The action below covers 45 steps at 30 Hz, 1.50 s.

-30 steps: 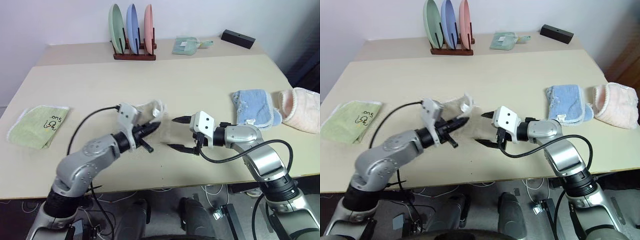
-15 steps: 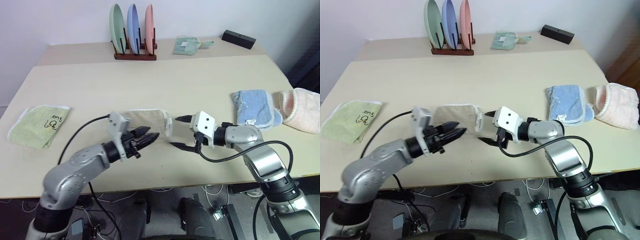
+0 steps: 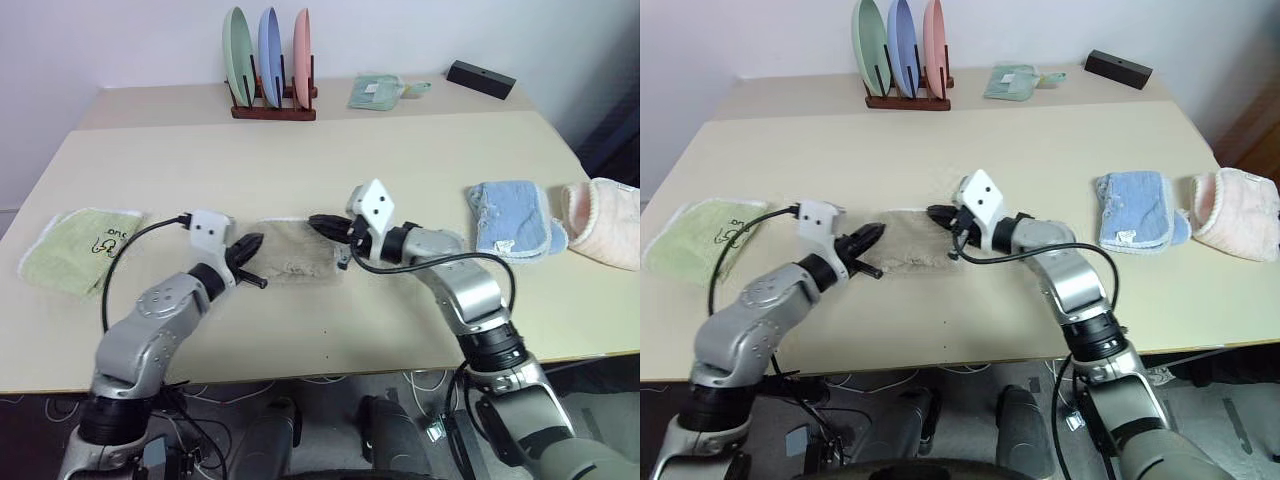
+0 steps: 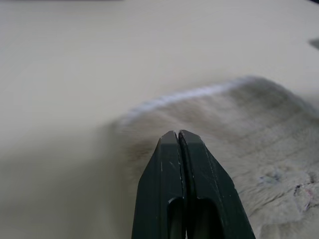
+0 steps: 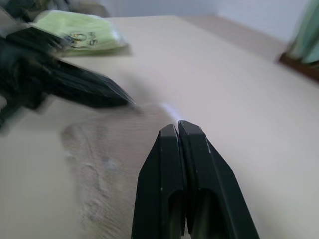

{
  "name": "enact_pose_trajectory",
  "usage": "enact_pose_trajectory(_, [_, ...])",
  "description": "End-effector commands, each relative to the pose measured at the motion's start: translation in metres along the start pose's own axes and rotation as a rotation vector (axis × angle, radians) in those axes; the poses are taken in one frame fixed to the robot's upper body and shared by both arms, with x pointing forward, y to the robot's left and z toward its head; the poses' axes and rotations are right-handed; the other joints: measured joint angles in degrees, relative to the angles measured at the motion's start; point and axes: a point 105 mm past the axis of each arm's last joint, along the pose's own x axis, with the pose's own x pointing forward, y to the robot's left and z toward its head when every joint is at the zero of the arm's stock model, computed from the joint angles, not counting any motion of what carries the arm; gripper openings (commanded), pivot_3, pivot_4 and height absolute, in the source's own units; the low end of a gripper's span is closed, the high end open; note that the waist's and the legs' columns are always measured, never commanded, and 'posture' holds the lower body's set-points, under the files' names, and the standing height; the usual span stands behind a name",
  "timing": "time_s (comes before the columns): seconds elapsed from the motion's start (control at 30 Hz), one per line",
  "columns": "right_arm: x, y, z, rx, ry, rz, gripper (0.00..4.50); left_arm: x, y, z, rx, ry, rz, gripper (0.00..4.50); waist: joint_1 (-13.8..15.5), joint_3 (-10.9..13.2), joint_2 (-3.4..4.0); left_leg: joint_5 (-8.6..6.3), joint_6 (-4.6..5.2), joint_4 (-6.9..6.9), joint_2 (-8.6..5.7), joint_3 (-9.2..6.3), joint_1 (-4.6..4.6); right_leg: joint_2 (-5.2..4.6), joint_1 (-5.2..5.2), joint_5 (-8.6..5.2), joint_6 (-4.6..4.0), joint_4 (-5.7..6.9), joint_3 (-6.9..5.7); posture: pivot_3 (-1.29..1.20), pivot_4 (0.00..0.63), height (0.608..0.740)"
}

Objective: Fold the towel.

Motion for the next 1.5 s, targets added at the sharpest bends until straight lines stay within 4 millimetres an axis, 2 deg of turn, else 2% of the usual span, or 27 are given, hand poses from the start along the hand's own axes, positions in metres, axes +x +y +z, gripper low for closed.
enact_pose_trajectory(0.03, [0.016, 0.001, -0.032, 0.062, 0.114, -0.049, 0.05, 0.011, -0.003, -0.016, 0.036, 0.04, 0.0, 0.0, -0.2, 0.0, 0.0, 0.02, -0.03, -0.01, 0.0, 0.0, 0.01, 0.0, 0.0, 0.0, 0.0, 0.02, 0.0, 0.0, 0.15, 0.74])
enact_pose_trajectory(0.1, [0.016, 0.005, -0.052, 0.078, 0.179, -0.055, 0.05, 0.011, -0.004, -0.028, 0.045, 0.072, -0.006, 0.0, -0.3, 0.0, 0.0, 0.03, -0.05, -0.02, -0.01, 0.01, 0.0, 0.01, -0.05, 0.0, 0.0, 0.07, 0.0, 0.0, 0.15, 0.74])
enact_pose_trajectory(0.2, [0.011, 0.007, -0.069, 0.074, 0.233, -0.07, 0.05, 0.007, 0.0, -0.044, 0.039, 0.107, 0.014, 0.0, -0.4, -0.1, 0.05, 0.03, -0.05, -0.03, -0.01, 0.0, -0.01, 0.0, -0.08, 0.01, 0.0, 0.1, 0.0, 0.0, 0.15, 0.74])
enact_pose_trajectory(0.27, [0.008, 0.006, -0.069, 0.027, 0.236, -0.081, 0.05, 0.004, 0.003, -0.048, 0.044, 0.112, 0.032, 0.0, -0.6, -0.1, 0.04, 0.03, -0.05, -0.03, 0.0, -0.01, 0.04, 0.0, -0.04, 0.01, 0.01, 0.1, 0.01, 0.0, 0.15, 0.74])
enact_pose_trajectory(0.3, [0.007, 0.004, -0.062, 0.021, 0.207, -0.082, 0.05, 0.002, 0.004, -0.045, 0.033, 0.089, 0.04, 0.0, -0.6, -0.1, 0.06, 0.03, -0.05, -0.04, 0.0, -0.02, 0.06, 0.01, -0.03, 0.01, 0.01, 0.1, 0.0, 0.0, 0.15, 0.74])
enact_pose_trajectory(0.33, [0.006, 0.003, -0.051, 0.046, 0.164, -0.085, 0.28, 0.0, 0.004, -0.038, 0.017, 0.047, 0.042, 0.0, -0.6, -0.1, 0.06, 0.03, -0.05, -0.04, 0.0, -0.02, 0.06, 0.01, -0.01, 0.01, 0.01, 0.11, 0.0, 0.0, 0.15, 0.74])
enact_pose_trajectory(0.4, [0.001, -0.002, -0.031, 0.105, 0.092, -0.088, 0.82, -0.005, 0.003, -0.02, -0.021, -0.043, 0.041, 0.0, -0.8, -0.1, 0.05, 0.03, -0.05, -0.03, 0.01, -0.05, 0.05, 0.0, -0.01, 0.01, 0.02, 0.1, 0.0, 0.0, 0.15, 0.74])
enact_pose_trajectory(0.5, [-0.017, -0.015, -0.013, 0.195, 0.052, -0.128, 2.23, -0.023, 0.011, -0.005, -0.031, -0.124, 0.066, 0.0, -1.1, -0.1, 0.05, 0.03, -0.05, -0.04, 0.02, -0.21, 0.02, 0.01, -0.04, 0.01, 0.02, 0.1, -0.02, 0.0, 0.15, 0.74])
enact_pose_trajectory(0.63, [-0.038, -0.023, -0.011, 0.34, 0.072, -0.17, 4.3, -0.046, 0.018, -0.004, 0.035, -0.126, 0.065, 0.0, -1.2, -0.1, 0.07, 0.03, -0.04, -0.08, 0.08, -0.25, 0.0, 0.01, -0.07, 0.01, 0.01, 0.1, -0.02, 0.0, 0.15, 0.74])
enact_pose_trajectory(0.67, [-0.041, -0.02, -0.014, 0.376, 0.091, -0.164, 4.42, -0.052, 0.018, -0.005, 0.049, -0.124, 0.055, 0.0, -1.2, -0.1, 0.07, 0.03, -0.04, -0.08, 0.08, -0.24, 0.0, 0.02, -0.07, 0.0, 0.01, 0.1, -0.02, 0.0, 0.15, 0.74])
enact_pose_trajectory(0.8, [-0.044, -0.016, -0.031, 0.507, 0.151, -0.176, 4.42, -0.067, 0.013, -0.003, 0.105, -0.119, -0.002, 0.0, -1.2, -0.1, 0.07, 0.02, -0.03, -0.08, 0.13, -0.13, 0.0, 0.01, -0.07, 0.0, 0.0, 0.08, -0.02, 0.0, 0.15, 0.74])
enact_pose_trajectory(0.93, [-0.029, -0.005, -0.051, 0.62, 0.209, -0.162, 4.42, -0.072, 0.003, -0.005, 0.155, -0.096, -0.072, 0.0, -1.2, -0.1, 0.08, 0.02, -0.03, -0.07, 0.27, 0.0, -0.01, 0.02, -0.07, 0.0, -0.01, 0.07, -0.02, 0.0, 0.15, 0.74])
enact_pose_trajectory(1.1, [-0.01, 0.011, -0.046, 0.651, 0.202, -0.092, 4.42, -0.07, -0.003, -0.008, 0.156, -0.095, -0.081, 0.0, -1.2, -0.1, 0.08, 0.02, -0.03, -0.07, 0.29, 0.02, 0.0, 0.05, -0.06, 0.0, 0.0, 0.08, -0.02, 0.0, 0.15, 0.74])
enact_pose_trajectory(1.2, [-0.002, 0.017, -0.04, 0.67, 0.185, -0.065, 3.55, -0.068, -0.006, -0.009, 0.148, -0.099, -0.077, 0.0, -1.3, -0.1, 0.09, 0.02, -0.03, -0.08, 0.32, 0.01, 0.0, 0.08, -0.07, 0.0, 0.0, 0.08, -0.03, 0.0, 0.15, 0.74])
enact_pose_trajectory(1.4, [0.0, 0.017, -0.03, 0.72, 0.125, -0.055, 0.43, -0.067, -0.011, -0.011, 0.141, -0.102, -0.077, 0.0, -1.2, -0.1, 0.09, 0.02, -0.03, -0.08, 0.32, 0.01, 0.0, 0.08, -0.08, 0.01, 0.0, 0.08, -0.03, 0.0, 0.15, 0.74])
enact_pose_trajectory(1.43, [-0.002, 0.015, -0.027, 0.715, 0.11, -0.063, 0.04, -0.066, -0.012, -0.011, 0.14, -0.101, -0.08, 0.0, -1.2, -0.1, 0.09, 0.02, -0.03, -0.08, 0.32, 0.01, 0.0, 0.07, -0.08, 0.01, 0.0, 0.08, -0.03, 0.0, 0.15, 0.74])
enact_pose_trajectory(1.5, [-0.006, 0.008, -0.019, 0.683, 0.071, -0.084, 0.04, -0.064, -0.015, -0.012, 0.141, -0.1, -0.091, 0.0, -1.2, -0.1, 0.09, 0.02, -0.03, -0.07, 0.32, 0.01, 0.0, 0.07, -0.07, 0.01, 0.0, 0.07, -0.03, 0.0, 0.15, 0.74])
